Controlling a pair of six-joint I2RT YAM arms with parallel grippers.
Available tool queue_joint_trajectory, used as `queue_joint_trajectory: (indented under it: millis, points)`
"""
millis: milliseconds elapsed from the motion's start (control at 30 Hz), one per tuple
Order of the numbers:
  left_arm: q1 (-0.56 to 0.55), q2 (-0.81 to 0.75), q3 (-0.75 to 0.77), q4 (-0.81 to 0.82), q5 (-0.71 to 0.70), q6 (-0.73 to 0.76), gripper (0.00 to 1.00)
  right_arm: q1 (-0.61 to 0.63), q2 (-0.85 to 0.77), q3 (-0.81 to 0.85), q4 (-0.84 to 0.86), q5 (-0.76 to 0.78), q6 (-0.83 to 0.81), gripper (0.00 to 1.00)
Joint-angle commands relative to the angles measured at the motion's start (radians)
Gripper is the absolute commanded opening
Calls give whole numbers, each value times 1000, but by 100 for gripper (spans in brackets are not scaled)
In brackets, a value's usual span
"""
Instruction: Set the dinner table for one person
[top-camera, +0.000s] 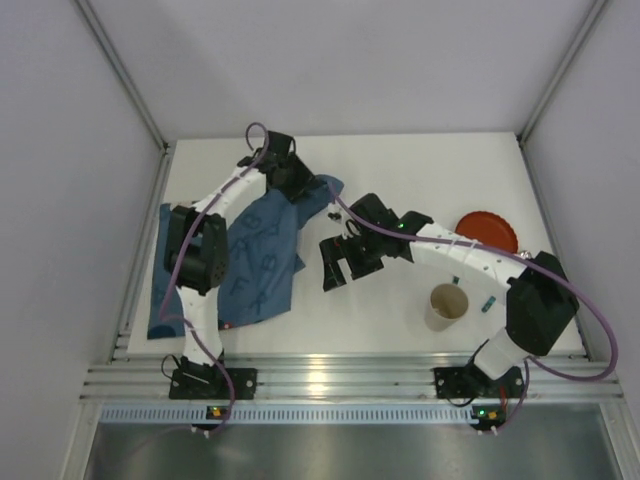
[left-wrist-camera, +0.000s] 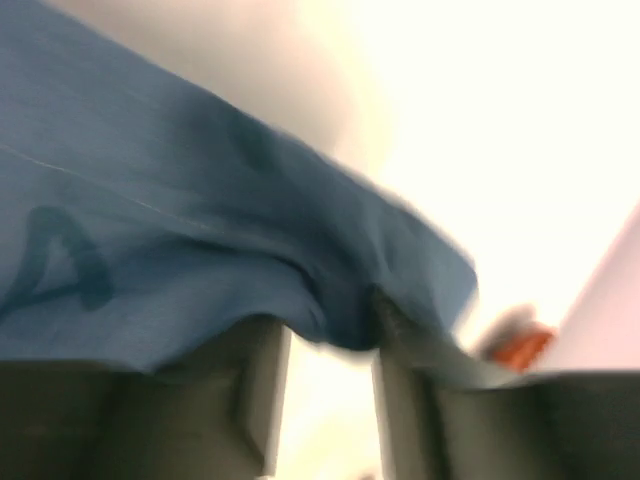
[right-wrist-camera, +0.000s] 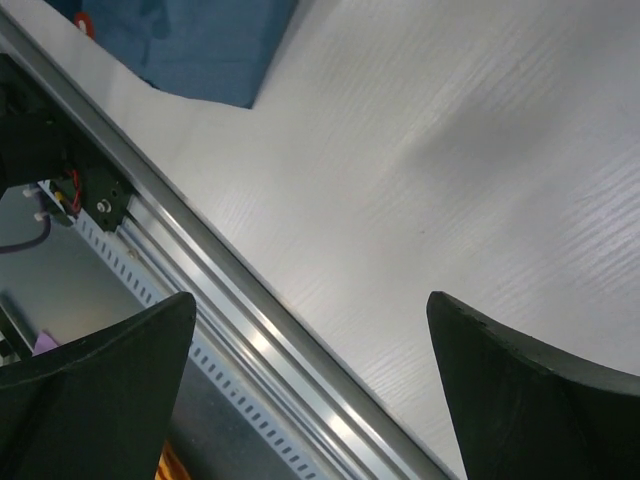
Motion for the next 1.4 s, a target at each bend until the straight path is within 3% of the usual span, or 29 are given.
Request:
queue_joint_trajectory:
  millis: [0,33,100,233,433,633,700,933,1000,1033,1100,1367]
  points:
    - [-53,99,202,85,234,-73,60,-2,23,57,2,32,-2,100]
    - [-59,113,229,73,242,-70,87,-6,23,60,0,37,-2,100]
    - [-62,98,241,47,224,-54,98,-6,22,62,-5,42,-3,100]
    - [-27,14,223,-6,138,21,98,-9,22,46,14,42,0,99]
    - [28,-120,174,-232,10,206,95,-21,86,91,43,52,18,100]
    - [28,-321,-140,-222,-68,242,94,-58,229,172,92,72,99,100]
    - [36,-365,-228,-221,-82,251,94,-61,305,229,101,52,124,95]
    - [50,-421,-309,-263,-92,271,92,-59,491,373,95,71,167,75]
    - [50,-434,-321,-269,-92,279,92,-61,543,416,78,83,170,65]
    - [50,-439,-323,-269,-92,280,92,-61,559,437,74,86,173,55]
    - [54,-444,-337,-272,-92,282,92,-61,597,453,69,86,175,47]
    - [109,-436,-447,-232,-65,277,91,-59,663,456,75,85,178,40]
